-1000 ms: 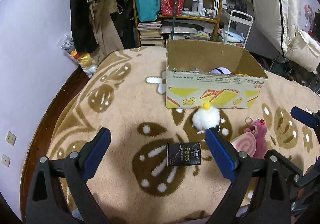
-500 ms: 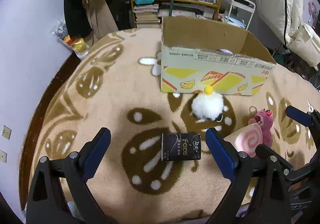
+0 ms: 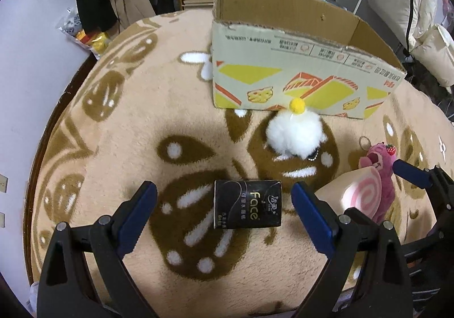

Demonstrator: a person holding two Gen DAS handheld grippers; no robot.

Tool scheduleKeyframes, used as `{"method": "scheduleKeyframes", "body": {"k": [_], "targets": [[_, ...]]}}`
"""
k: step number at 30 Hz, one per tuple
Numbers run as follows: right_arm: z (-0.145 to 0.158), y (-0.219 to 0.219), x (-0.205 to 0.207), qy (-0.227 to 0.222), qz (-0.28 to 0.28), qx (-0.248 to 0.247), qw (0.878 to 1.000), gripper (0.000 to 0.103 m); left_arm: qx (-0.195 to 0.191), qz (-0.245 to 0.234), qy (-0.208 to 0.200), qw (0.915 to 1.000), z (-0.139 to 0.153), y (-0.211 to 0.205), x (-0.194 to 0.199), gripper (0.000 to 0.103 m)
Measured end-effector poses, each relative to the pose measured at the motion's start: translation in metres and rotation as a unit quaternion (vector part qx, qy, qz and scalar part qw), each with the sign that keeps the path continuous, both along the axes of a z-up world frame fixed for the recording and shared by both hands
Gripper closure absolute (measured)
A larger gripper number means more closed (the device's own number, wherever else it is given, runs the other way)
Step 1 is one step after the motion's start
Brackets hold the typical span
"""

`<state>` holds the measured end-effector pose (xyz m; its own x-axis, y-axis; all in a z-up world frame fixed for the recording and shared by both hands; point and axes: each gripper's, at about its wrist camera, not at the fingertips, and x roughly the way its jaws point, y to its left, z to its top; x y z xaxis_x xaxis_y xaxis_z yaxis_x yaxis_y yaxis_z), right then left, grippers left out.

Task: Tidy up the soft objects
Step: 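Grasp the black 'Face' tissue pack with the left gripper while the right grasps the pink swirl cushion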

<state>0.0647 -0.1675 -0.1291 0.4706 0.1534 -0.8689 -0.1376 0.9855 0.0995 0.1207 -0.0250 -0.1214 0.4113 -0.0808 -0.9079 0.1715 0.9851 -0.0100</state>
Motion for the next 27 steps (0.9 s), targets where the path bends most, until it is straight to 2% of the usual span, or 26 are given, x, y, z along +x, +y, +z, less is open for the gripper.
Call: {"method": "scheduleKeyframes", "body": {"k": [12,22,23,27], "targets": [[-0.022,0.008,0.007,0.035,0.013,-0.019,0.999,0.000,0.000,-0.010,0.049,0.9987,-0.025,-0.010,0.010,0.009],[-0.026,0.018,0.009,0.027,0.035,-0.047,0.998,0.000,0.008,-0.020,0.080,0.9966,-0.044,-0.020,0.016,0.009],[-0.026,0.019,0.009,0.026,0.038,-0.049,0.998,0.004,0.009,-0.018,0.082,0.9964,-0.046,-0.019,0.018,0.009],[-0.027,0.023,0.009,0.026,0.045,-0.048,0.998,0.009,0.013,-0.012,0.089,0.9958,-0.053,-0.019,0.024,0.009]]}}
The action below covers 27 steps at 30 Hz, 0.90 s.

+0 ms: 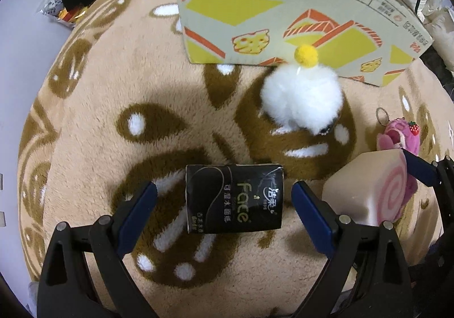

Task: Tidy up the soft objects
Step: 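Grasp the black 'Face' tissue pack with the left gripper while the right grasps the pink swirl cushion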

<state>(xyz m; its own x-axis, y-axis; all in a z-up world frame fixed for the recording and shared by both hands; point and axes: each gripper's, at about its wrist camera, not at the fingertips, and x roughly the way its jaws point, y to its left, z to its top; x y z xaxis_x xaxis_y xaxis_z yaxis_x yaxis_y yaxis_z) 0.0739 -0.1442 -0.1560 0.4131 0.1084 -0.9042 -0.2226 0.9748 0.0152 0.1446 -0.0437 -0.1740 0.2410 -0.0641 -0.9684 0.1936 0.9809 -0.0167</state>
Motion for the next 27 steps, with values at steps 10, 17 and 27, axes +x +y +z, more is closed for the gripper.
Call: {"method": "scheduleKeyframes", "body": {"k": [10,17,27], "targets": [[-0.001,0.003,0.001,0.002,0.008,0.006,1.000,0.012,0.006,0.019,0.002,0.9998,-0.009,0.005,0.011,0.017],[-0.001,0.004,-0.001,-0.004,0.010,0.003,1.000,0.019,0.015,0.040,-0.010,0.9990,-0.007,0.009,0.010,0.039],[0.010,-0.004,0.002,-0.032,-0.004,0.028,0.999,0.029,0.015,0.039,-0.033,0.9986,0.004,0.011,0.004,0.040]]}}
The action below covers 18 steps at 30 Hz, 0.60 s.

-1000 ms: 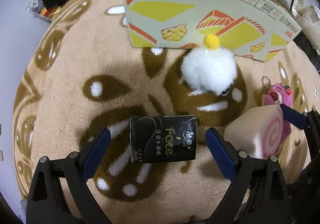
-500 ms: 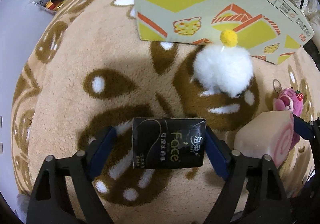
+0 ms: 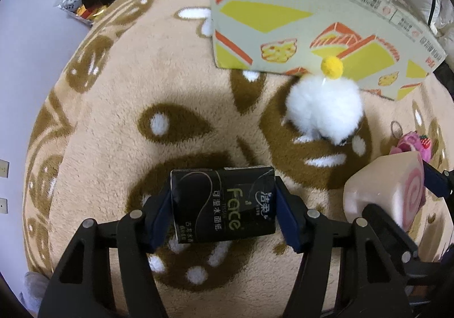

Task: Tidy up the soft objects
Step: 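Grasp the black 'Face' tissue pack with the left gripper while the right grasps the pink swirl cushion, then carry the tissue pack into the box with the left gripper while the right carries the cushion in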

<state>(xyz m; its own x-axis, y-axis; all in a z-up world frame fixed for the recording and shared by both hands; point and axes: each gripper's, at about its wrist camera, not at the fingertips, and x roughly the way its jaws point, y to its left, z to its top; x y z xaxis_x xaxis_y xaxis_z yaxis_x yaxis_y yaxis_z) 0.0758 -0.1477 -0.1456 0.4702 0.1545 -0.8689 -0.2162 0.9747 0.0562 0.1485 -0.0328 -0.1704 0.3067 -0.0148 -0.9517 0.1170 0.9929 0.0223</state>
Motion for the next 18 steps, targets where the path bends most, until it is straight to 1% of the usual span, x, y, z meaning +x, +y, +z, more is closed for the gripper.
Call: {"method": "scheduleKeyframes", "body": {"k": [3,7,10,13,16,18], "targets": [[0.007,-0.005,-0.001,-0.017,-0.013,0.012,1.000,0.029,-0.006,0.008,-0.019,0.9998,0.010,0.001,-0.012,0.040],[0.019,-0.016,-0.002,-0.041,-0.040,0.040,0.998,0.029,-0.002,0.015,-0.050,0.9986,0.024,0.004,-0.021,0.040],[0.035,-0.029,-0.003,-0.071,-0.062,0.062,0.994,0.029,0.004,0.012,-0.096,0.9953,0.042,0.001,-0.030,0.040],[0.053,-0.043,-0.008,-0.108,-0.080,0.079,0.988,0.030,-0.005,0.008,-0.151,0.9885,0.064,-0.001,-0.044,0.040],[0.069,-0.053,-0.012,-0.145,-0.094,0.090,0.981,0.030,0.006,0.011,-0.212,0.9773,0.087,0.000,-0.054,0.040],[0.079,-0.060,-0.013,-0.166,-0.103,0.095,0.976,0.031,0.005,0.011,-0.242,0.9701,0.100,0.003,-0.057,0.040]]}}
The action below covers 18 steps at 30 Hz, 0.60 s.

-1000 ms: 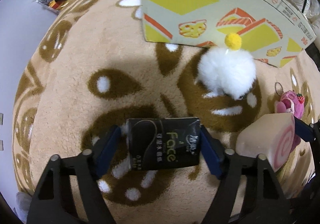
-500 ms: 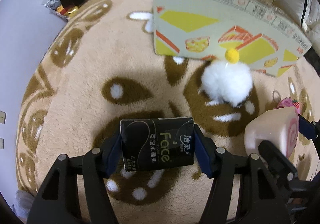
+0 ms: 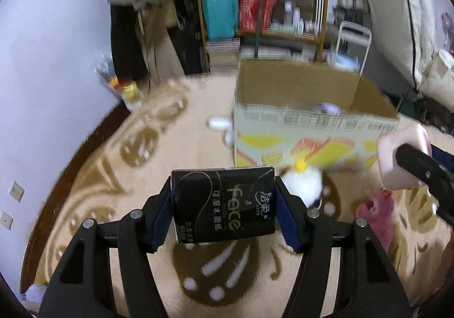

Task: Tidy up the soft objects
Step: 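Carry the tissue pack into the box with the left gripper while the right carries the cushion in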

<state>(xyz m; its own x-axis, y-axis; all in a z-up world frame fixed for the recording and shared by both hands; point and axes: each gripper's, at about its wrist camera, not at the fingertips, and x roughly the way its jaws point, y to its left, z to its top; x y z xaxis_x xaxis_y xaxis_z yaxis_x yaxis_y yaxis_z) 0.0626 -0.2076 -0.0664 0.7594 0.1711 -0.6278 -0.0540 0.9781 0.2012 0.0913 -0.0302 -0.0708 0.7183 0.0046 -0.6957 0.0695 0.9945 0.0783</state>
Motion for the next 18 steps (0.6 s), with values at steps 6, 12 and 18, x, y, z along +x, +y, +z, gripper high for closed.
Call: {"method": "scheduleKeyframes", "body": {"k": [6,12,18], "targets": [[0.025,-0.014,0.002,-0.039,-0.018,0.004,0.999,0.031,0.009,-0.016,-0.070,0.9974,0.037,-0.002,-0.011,0.040],[0.042,-0.023,0.012,-0.071,-0.020,0.004,0.997,0.031,0.025,-0.024,-0.125,0.9915,0.067,-0.011,0.002,0.040],[0.046,-0.026,0.029,-0.081,-0.021,0.004,0.996,0.031,0.019,-0.030,-0.140,0.9895,0.083,-0.019,0.029,0.040]]}}
